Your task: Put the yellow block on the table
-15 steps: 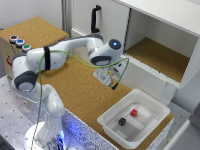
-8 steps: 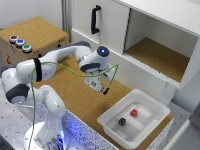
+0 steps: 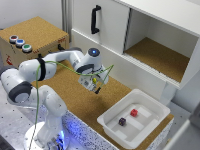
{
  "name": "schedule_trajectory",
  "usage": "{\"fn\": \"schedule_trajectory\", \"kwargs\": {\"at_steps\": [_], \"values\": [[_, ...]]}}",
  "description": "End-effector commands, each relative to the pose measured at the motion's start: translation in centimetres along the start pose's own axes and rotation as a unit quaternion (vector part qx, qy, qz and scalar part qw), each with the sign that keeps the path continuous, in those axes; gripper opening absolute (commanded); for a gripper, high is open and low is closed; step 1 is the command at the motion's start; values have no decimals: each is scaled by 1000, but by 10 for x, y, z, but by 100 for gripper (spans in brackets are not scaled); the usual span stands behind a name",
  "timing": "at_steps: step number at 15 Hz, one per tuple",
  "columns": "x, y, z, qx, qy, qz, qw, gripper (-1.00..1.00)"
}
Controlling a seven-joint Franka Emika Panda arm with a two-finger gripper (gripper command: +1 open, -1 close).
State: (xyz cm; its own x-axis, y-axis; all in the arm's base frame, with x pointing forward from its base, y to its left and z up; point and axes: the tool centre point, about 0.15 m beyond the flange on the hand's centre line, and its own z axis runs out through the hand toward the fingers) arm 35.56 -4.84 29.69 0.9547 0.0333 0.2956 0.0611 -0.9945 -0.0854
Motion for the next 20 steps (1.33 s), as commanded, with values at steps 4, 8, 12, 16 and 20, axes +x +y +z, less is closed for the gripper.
{"fn": "schedule_trajectory", "kwargs": {"at_steps": [4, 8, 12, 16, 20], "values": [[23, 5, 86, -53, -34, -16, 998, -100], [9, -5, 104, -63, -29, -21, 997, -100], [8, -8, 56, -64, 12, -21, 998, 100], [3, -10, -4, -20, 19, -31, 999, 100], [5, -31, -50, 26, 10, -59, 998, 100]]}}
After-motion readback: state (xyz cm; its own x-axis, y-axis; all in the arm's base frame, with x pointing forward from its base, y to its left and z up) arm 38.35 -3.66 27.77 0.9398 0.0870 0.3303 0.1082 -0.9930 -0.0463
